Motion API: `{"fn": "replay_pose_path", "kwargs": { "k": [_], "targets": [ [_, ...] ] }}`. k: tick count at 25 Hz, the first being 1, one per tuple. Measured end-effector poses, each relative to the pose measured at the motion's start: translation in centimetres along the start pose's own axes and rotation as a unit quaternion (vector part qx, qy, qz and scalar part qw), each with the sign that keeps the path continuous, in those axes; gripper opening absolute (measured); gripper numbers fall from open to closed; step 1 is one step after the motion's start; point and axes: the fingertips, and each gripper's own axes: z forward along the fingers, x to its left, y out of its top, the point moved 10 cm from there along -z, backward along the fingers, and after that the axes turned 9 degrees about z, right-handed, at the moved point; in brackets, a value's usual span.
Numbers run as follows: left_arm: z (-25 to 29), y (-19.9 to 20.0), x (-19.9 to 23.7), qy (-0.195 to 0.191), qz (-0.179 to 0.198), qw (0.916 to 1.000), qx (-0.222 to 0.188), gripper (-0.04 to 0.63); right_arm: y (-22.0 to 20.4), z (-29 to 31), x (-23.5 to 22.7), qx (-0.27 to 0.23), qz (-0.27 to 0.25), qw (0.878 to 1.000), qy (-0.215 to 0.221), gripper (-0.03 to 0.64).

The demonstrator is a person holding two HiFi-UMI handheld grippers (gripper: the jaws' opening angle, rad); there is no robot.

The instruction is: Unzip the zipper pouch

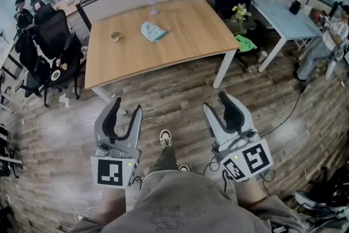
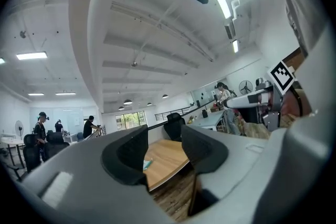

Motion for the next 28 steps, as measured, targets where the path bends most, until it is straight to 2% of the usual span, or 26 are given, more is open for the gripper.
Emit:
{"fn": "replay_pose_path", "kwargs": {
  "k": [4,8,13,28],
  "targets": [
    [2.4,-0.7,0.7,0.0,0.002,0.9998,-0.018,0.193,-0.6,1.9,-1.4,0.015,-0.002,1.0,0.0,0.173],
    [5.2,-2.0,1.7,-0.016,0.0,0.9995,0.027,0.204,-1.1,4.7,-3.0,0.027,0.0,1.0,0.0,0.173],
    [8.9,-3.5,4.4,-0.02,-0.007,0.9992,0.035,0.204,-1.4,9.4,-4.7,0.039,-0.001,0.999,-0.002,0.173],
    [22.6,-8.2,17.8,-0.037,-0.008,0.999,0.023,0.202,-1.3,28.8,-8.0,0.055,-0.014,0.998,-0.012,0.173]
  ]
}}
